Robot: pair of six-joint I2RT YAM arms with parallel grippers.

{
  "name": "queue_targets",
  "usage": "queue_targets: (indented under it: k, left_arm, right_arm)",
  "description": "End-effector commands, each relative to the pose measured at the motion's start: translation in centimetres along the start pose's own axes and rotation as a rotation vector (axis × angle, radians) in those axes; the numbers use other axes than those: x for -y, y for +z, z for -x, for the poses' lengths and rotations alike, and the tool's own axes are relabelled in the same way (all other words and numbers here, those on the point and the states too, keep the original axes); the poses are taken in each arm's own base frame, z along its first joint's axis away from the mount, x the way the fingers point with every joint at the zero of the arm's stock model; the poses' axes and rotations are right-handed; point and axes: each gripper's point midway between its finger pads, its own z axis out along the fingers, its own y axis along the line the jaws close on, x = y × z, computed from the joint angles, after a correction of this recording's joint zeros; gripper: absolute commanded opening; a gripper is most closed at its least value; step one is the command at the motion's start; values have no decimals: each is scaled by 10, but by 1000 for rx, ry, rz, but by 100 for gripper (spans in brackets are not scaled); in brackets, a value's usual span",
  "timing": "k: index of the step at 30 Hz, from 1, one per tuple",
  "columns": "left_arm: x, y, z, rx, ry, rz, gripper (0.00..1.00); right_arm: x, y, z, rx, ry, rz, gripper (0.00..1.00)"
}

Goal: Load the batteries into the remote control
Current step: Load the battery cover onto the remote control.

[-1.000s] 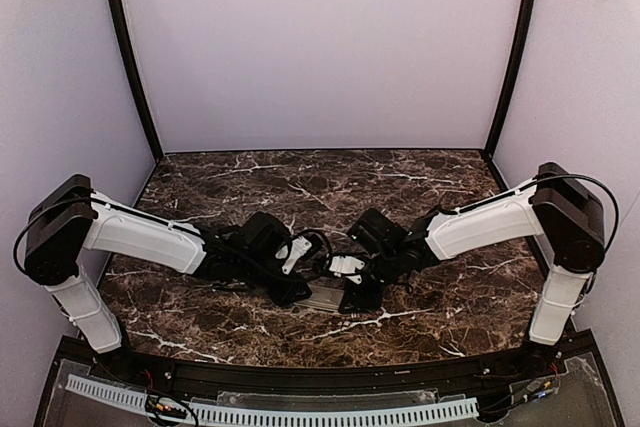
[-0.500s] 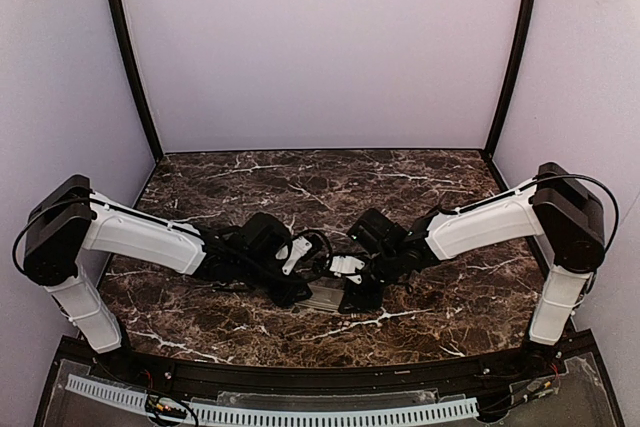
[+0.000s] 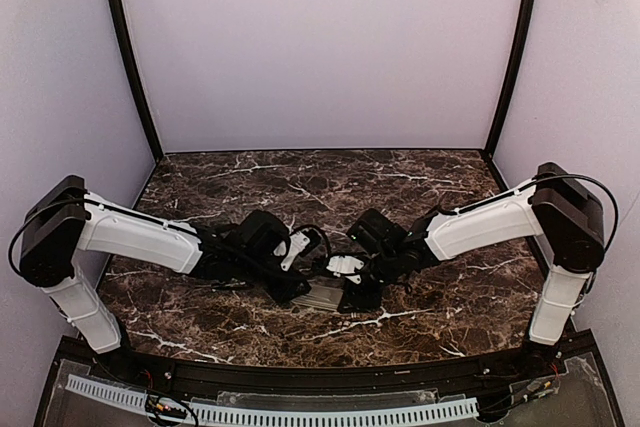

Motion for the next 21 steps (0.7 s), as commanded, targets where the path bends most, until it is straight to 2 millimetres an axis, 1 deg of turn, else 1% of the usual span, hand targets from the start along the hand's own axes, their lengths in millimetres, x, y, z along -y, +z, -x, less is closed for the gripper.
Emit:
queue_targets:
  k: [1, 9, 16, 21]
  left_arm:
    - [6, -15, 20, 57, 6, -8, 31]
    - [1, -18, 16, 51, -5, 10, 31]
    - [-2, -9, 11, 28, -6, 14, 31]
    - [-4, -2, 2, 2, -2, 19, 32]
  right_arm:
    - [1, 12, -25, -69, 25, -1, 42]
    - [2, 12, -25, -69, 26, -2, 42]
    - [1, 11, -25, -69, 26, -4, 41]
    - [2, 12, -25, -69, 25, -3, 41]
